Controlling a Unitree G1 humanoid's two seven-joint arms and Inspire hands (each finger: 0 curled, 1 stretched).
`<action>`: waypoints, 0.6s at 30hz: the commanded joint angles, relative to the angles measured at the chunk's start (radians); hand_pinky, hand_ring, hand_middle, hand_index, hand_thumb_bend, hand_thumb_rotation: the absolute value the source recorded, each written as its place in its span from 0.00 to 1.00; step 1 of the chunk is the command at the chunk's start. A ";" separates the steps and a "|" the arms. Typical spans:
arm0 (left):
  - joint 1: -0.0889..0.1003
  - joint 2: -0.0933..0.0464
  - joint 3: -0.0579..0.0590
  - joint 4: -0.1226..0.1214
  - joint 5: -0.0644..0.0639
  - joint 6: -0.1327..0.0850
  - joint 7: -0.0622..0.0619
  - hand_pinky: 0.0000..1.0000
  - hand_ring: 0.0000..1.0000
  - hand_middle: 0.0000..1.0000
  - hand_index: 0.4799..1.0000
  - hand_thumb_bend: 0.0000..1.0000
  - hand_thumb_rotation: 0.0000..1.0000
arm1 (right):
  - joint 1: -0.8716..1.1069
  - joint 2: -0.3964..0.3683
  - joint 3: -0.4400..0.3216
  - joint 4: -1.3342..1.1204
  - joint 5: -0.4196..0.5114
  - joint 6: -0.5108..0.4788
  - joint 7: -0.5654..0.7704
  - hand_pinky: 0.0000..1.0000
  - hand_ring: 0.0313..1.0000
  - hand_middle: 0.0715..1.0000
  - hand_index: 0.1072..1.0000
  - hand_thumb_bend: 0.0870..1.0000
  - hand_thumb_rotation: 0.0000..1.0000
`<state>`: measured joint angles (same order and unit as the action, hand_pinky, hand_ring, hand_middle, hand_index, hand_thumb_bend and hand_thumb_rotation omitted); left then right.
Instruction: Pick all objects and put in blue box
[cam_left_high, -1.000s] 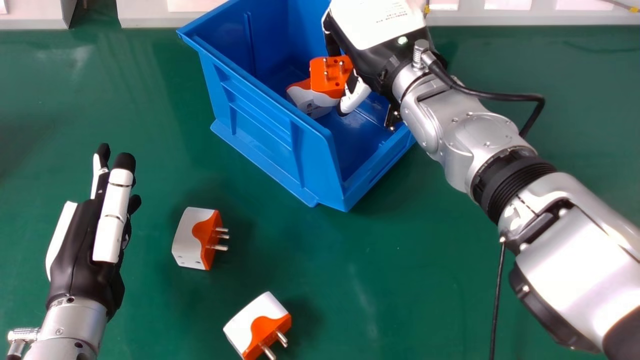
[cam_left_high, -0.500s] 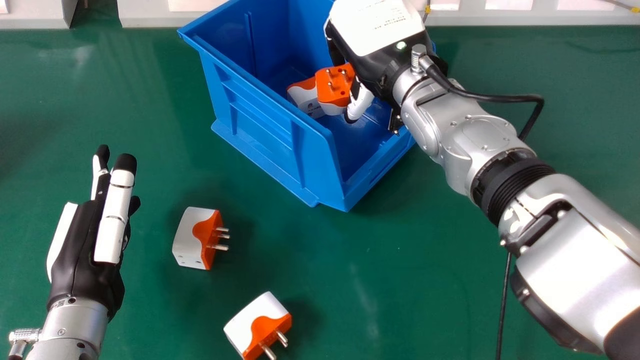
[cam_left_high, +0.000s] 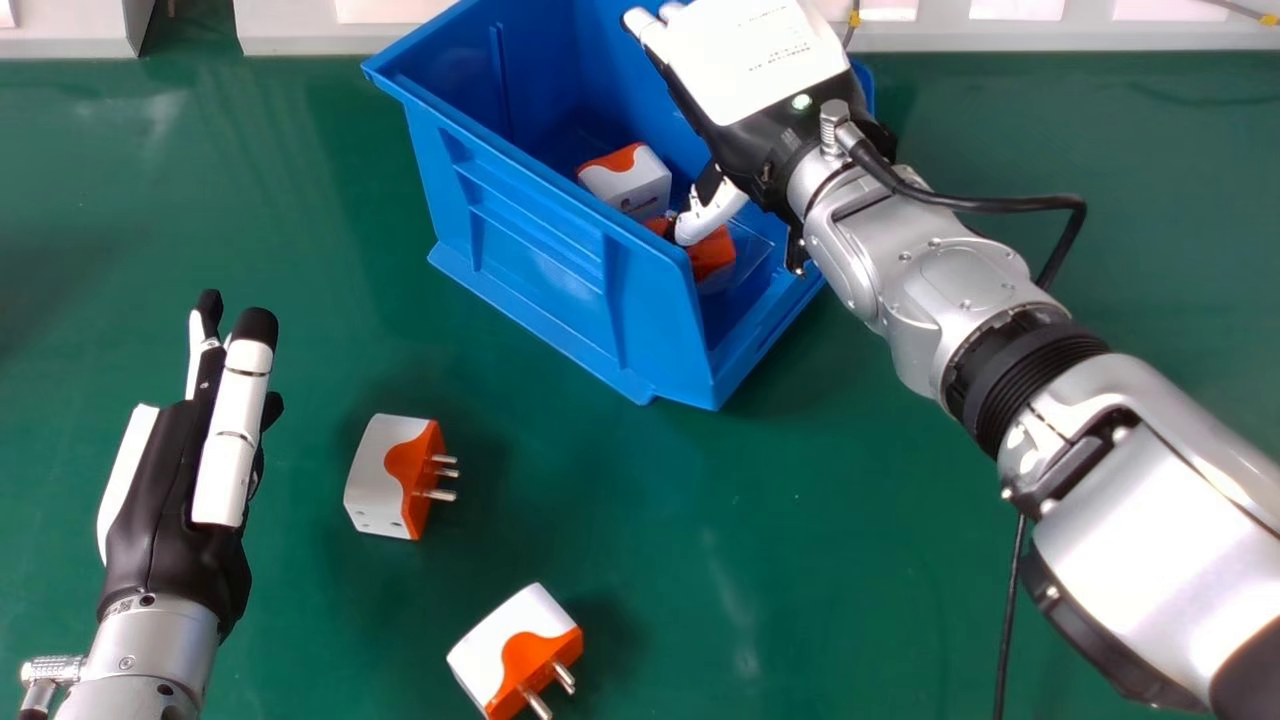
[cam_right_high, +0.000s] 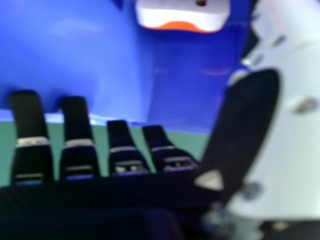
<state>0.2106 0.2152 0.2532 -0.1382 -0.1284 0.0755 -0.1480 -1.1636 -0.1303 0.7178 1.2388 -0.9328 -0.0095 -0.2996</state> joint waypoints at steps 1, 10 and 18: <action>-0.010 0.000 -0.001 -0.017 -0.002 -0.011 0.002 0.97 1.00 1.00 1.00 0.57 1.00 | -0.010 -0.025 -0.007 -0.024 0.006 0.007 -0.028 0.92 0.99 0.99 0.99 0.65 0.46; -0.015 -0.001 -0.009 -0.006 0.010 -0.018 0.006 0.97 1.00 1.00 1.00 0.57 1.00 | 0.012 -0.048 -0.017 -0.053 0.014 -0.004 -0.056 0.93 1.00 1.00 1.00 0.65 0.46; -0.040 0.000 -0.007 0.030 0.005 -0.025 0.005 0.96 1.00 1.00 1.00 0.57 1.00 | 0.064 -0.085 -0.057 -0.163 0.040 -0.004 -0.102 0.92 1.00 1.00 0.99 0.54 0.41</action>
<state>0.1839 0.2141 0.2451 -0.1115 -0.1266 0.0742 -0.1470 -1.0926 -0.1895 0.6883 1.1190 -0.9078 -0.0209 -0.3655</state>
